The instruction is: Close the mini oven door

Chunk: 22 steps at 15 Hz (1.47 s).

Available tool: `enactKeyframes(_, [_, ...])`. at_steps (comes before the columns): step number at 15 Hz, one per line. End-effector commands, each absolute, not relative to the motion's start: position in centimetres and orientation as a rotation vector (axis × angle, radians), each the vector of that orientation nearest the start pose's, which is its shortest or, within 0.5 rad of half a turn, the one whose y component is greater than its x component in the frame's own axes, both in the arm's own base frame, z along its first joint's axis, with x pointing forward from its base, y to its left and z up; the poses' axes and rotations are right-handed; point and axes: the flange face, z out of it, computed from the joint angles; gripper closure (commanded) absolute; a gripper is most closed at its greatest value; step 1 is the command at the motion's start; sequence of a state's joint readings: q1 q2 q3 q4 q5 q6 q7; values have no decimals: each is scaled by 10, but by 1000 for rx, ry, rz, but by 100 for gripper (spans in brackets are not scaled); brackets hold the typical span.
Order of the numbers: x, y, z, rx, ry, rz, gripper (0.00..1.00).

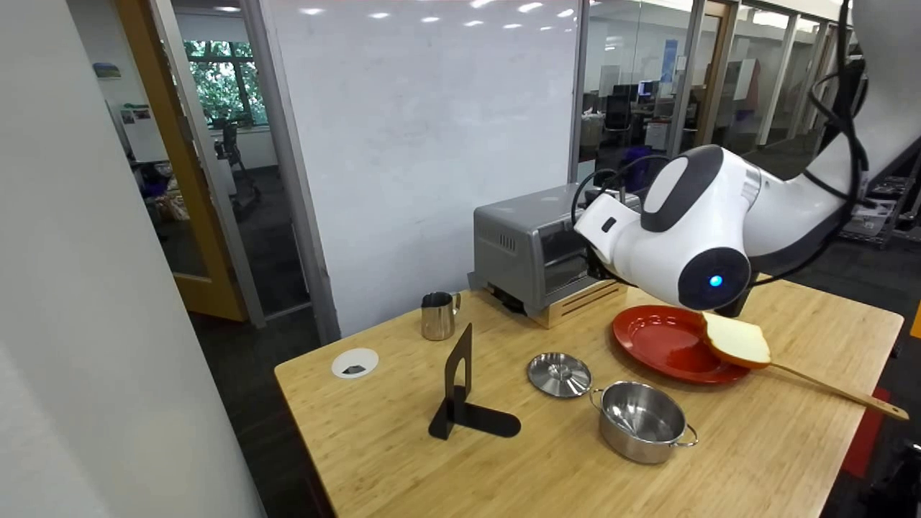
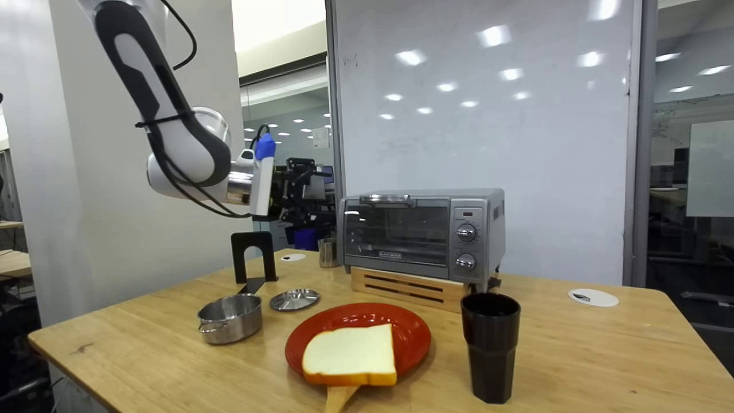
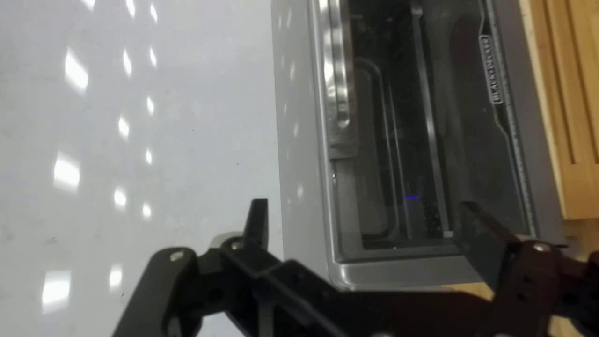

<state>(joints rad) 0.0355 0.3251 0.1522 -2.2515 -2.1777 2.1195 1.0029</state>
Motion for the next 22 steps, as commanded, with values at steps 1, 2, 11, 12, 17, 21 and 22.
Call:
enactKeyframes(1, [492, 64, 242, 1673, 847, 545, 0])
enactKeyframes(2, [482, 61, 244, 1717, 806, 523, 0])
enactKeyframes(11, [456, -10, 240, 2063, 262, 220, 0])
enactKeyframes(12, [458, -19, 235, 2099, 212, 182, 0])
enactKeyframes(17, [452, -37, 239, 2237, -100, 22, 0])
enactKeyframes(21, [441, -27, 262, 2253, -197, -41, 0])
enactKeyframes(22, [441, -26, 268, 2243, -205, -43, 0])
